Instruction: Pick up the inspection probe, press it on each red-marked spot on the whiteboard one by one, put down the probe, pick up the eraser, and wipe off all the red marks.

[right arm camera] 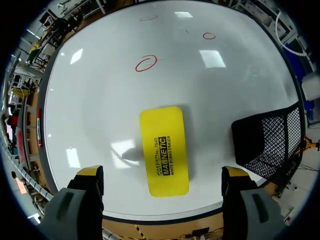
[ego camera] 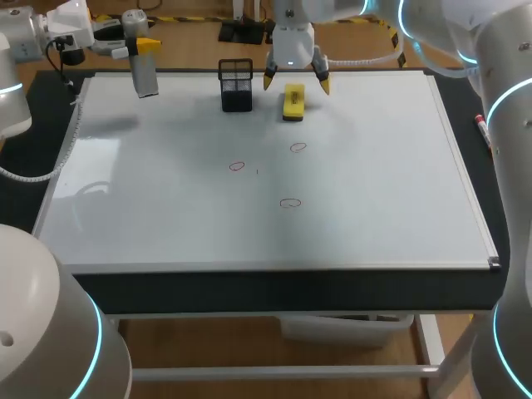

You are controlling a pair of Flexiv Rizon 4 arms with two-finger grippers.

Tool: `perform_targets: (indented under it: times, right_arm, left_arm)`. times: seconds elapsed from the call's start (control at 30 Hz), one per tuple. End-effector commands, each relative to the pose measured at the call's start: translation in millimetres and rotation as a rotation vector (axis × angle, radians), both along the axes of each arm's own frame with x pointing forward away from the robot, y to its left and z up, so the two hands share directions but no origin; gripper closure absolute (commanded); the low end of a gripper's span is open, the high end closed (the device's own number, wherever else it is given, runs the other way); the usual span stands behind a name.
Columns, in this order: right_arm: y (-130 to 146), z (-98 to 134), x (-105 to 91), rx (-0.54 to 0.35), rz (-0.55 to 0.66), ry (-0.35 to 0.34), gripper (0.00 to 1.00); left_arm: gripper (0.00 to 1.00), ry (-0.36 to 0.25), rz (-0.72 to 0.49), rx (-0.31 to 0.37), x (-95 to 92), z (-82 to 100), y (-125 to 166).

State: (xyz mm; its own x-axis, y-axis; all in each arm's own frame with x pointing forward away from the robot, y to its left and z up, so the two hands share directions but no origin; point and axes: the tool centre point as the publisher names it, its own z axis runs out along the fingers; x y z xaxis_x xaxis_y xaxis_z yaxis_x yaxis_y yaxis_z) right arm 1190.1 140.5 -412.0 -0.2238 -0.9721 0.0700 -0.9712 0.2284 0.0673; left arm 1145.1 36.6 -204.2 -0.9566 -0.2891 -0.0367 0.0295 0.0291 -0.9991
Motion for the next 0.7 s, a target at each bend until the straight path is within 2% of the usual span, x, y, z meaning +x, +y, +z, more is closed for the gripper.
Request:
perform_targets:
  times: [0.03,0.57,0.7]
  right_arm:
    - [4.0,-6.7,11.9,0.018,-0.028,0.346,0.0]
    - [4.1,-12.9,9.6,0.097,-0.023,0.318,0.0]
    - [4.5,-13.0,9.2,0.093,-0.023,0.321,0.0]
  left_arm:
    - [1.0,-0.001,0.004,0.002,-1.6,1.7,-0.6]
    - [1.0,-0.001,0.004,0.002,-1.6,1.7,-0.6]
    - [1.0,-0.001,0.004,0.002,-1.6,1.7,-0.6]
